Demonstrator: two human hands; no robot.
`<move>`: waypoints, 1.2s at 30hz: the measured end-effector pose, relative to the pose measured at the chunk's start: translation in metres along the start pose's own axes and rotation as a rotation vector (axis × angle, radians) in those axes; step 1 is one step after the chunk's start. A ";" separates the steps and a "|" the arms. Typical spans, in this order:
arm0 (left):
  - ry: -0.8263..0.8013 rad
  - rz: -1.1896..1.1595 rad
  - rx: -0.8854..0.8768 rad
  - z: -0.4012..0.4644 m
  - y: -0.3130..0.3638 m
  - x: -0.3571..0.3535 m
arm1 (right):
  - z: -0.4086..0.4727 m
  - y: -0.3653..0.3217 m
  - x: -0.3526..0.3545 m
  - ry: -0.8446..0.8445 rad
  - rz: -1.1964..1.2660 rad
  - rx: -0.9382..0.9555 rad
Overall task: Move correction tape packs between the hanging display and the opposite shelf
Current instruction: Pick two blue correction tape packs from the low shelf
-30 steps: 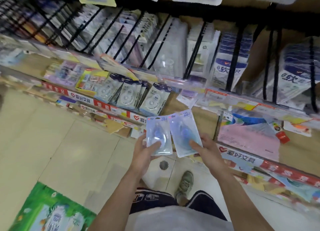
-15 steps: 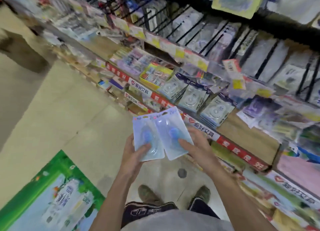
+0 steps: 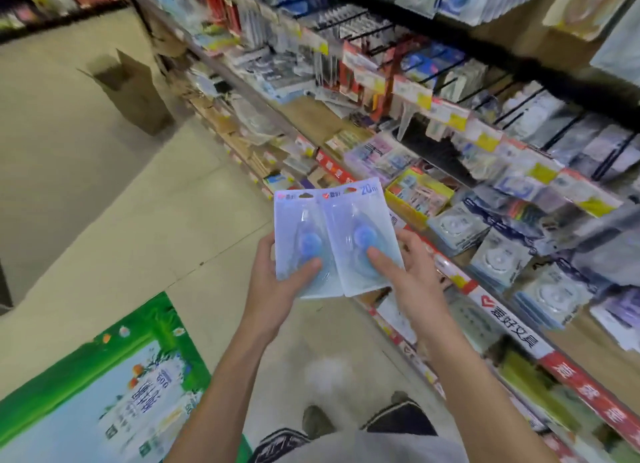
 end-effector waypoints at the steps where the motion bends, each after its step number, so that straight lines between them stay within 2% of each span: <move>1: 0.003 -0.007 -0.020 0.007 0.008 0.008 | 0.007 -0.004 -0.011 -0.005 -0.004 0.023; 13: 0.148 0.017 -0.260 0.114 0.101 0.106 | 0.112 -0.045 -0.137 -0.080 0.084 0.211; 20: 0.148 0.087 -0.359 0.208 0.149 0.142 | 0.197 -0.071 -0.200 -0.100 0.183 0.269; 28: 0.096 0.117 -0.484 0.323 0.198 0.146 | 0.289 -0.108 -0.231 -0.080 0.261 0.384; 36: -0.038 0.068 -0.479 0.404 0.205 0.120 | 0.344 -0.121 -0.212 0.099 0.224 0.506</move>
Point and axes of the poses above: each hand's wrist, its own z-axis towards the middle knuckle, its own x-axis out of the back of the hand, y = z × x, the point moved 6 cm from there along z, towards the middle knuckle, and after that the axes turned 14 degrees about z, right-handed, at the moved point
